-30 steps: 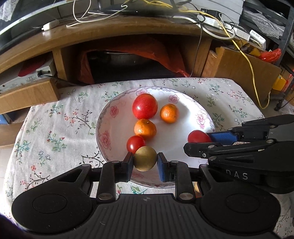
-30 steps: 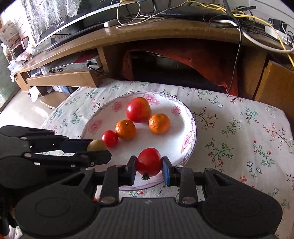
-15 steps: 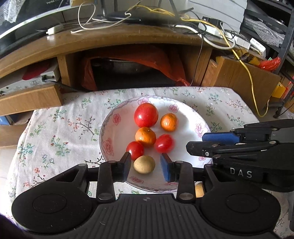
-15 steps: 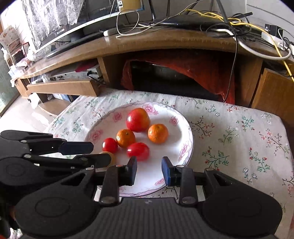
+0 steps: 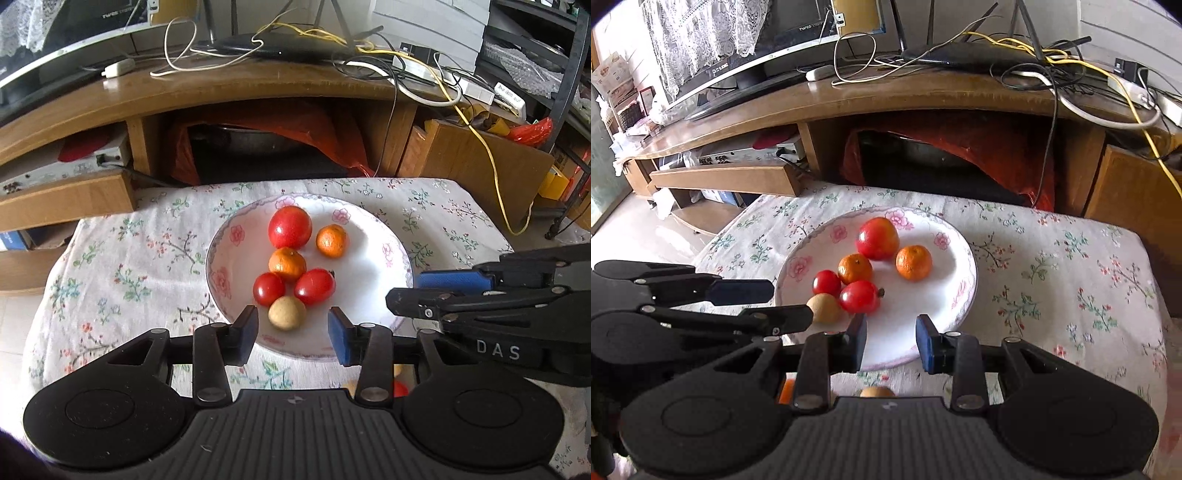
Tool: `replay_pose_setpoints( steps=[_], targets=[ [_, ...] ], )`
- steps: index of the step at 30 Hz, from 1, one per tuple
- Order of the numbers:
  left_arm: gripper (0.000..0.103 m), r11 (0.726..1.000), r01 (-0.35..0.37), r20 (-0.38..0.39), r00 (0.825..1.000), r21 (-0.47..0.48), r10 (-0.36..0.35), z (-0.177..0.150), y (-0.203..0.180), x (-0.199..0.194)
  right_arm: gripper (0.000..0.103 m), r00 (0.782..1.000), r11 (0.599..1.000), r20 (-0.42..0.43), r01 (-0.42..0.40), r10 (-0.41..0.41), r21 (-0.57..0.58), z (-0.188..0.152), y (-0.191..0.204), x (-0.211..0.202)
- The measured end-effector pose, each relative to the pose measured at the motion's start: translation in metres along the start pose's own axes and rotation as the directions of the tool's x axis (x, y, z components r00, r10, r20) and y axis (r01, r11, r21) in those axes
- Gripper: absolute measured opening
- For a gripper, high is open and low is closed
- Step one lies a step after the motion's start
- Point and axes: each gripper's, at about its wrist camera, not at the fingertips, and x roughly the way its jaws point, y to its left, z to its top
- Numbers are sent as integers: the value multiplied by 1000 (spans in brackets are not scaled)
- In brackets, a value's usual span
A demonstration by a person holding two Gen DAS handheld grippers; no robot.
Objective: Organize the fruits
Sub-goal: 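Open both tools to drop the tomato and brown fruit into the bowl, then grasp a red tomato with the right tool while the left tool grasps a tangerine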
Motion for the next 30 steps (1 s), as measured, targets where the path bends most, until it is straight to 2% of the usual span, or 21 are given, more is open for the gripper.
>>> replay_pose_setpoints(
  steps=[6, 13, 23, 30],
  targets=[
    [52, 1000, 4, -34, 999, 18, -3, -16, -4, -6, 22, 999, 1000, -36, 13, -13, 1, -22, 4, -7],
    [55, 1000, 13, -66, 998, -26, -15, -33, 2, -13, 22, 998, 1000, -66, 17, -16, 23, -39, 7, -12],
    [58, 996, 5, -70, 997, -88, -11, -36, 17, -19, 22, 991, 999, -129, -15, 18, 31, -49, 18, 9],
    [60, 996, 16, -77, 997, -87, -23, -37, 17, -16, 23, 985, 999, -165, -52, 53, 10, -51, 21, 23]
  ],
)
